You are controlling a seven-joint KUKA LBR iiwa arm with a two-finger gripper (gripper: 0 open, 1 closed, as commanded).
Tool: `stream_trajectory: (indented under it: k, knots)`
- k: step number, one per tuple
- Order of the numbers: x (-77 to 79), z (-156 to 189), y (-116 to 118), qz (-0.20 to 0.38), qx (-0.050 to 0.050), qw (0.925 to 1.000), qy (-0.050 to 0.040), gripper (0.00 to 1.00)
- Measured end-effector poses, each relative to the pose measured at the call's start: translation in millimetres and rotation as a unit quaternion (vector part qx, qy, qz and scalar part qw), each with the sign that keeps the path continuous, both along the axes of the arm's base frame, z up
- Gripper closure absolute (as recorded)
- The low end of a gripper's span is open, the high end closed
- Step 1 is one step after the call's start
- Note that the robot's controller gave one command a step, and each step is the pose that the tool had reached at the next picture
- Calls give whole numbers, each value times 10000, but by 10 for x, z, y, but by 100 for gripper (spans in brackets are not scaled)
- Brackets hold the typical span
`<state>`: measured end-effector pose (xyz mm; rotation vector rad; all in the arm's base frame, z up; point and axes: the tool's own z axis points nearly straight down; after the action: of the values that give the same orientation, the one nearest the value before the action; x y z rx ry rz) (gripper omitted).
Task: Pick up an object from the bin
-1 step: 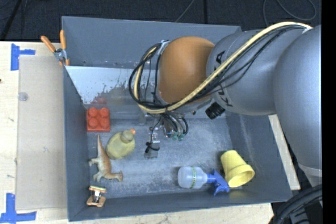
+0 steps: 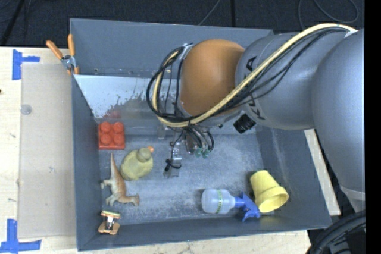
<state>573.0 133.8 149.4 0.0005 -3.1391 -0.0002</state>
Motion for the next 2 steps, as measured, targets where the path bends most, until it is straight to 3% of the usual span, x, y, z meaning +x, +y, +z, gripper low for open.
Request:
stream_trajectory:
  k: [1, 2]
  knots:
    - [-3, -9, 4, 17, 0, 10000, -1, 0]
    - [59, -362, -80, 899, 6, 9959, -16, 0]
